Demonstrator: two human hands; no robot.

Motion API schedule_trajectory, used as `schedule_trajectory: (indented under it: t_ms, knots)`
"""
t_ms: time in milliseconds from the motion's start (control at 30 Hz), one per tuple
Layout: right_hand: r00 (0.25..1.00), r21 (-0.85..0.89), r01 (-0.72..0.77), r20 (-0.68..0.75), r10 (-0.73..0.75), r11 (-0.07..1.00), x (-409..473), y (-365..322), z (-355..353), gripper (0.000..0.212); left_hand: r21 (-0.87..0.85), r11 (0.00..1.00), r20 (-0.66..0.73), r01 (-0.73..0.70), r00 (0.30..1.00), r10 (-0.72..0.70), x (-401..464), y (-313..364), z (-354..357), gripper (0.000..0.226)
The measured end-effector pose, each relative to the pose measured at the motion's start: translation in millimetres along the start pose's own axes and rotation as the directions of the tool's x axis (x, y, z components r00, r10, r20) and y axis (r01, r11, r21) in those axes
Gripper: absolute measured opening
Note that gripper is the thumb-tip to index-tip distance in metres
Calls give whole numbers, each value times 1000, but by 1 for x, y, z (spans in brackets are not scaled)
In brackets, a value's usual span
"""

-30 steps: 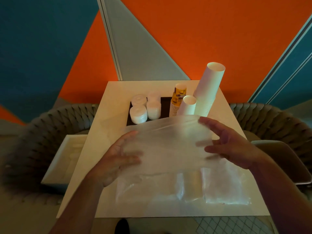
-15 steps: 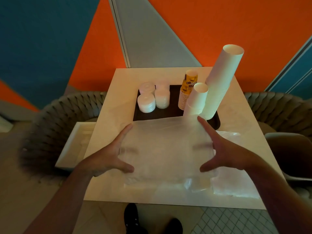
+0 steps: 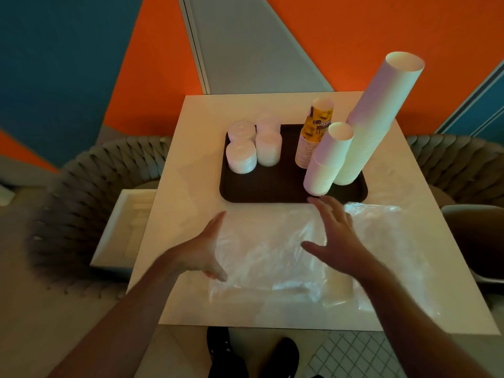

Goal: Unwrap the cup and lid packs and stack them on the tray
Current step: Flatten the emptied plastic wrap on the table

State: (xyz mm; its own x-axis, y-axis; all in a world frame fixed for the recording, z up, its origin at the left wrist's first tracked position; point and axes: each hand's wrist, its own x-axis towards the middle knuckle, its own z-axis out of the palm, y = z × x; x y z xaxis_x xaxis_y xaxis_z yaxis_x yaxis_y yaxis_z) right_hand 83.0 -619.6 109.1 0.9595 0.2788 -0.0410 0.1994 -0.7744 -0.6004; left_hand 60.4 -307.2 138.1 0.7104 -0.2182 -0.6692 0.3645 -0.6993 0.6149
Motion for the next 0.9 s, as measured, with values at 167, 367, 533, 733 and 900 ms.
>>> schedule_trajectory:
  t_ms: [167, 367, 533, 733, 900]
  knots:
    - [978, -153, -13, 205, 45, 988, -4, -33, 57, 69, -12, 999, 34, 42, 999, -42, 14, -3, 2, 143]
    - [922, -297, -80, 342, 184, 952, -9, -29, 82, 74, -48, 994, 56, 97, 994, -95, 24, -12, 1, 143]
    - [952, -278, -99, 254, 172, 955, -3, -38, 78, 66, 12, 999, 100, 45, 994, -46, 27, -16, -5, 140]
    - [951, -286, -96, 257, 173, 953, -2, -43, 84, 68, 17, 1000, 153, 2, 988, -5, 33, -19, -8, 141]
    - [928, -320, -113, 305, 216, 941, -7, -38, 93, 76, 15, 1000, 155, -8, 988, 6, 39, -30, -7, 136]
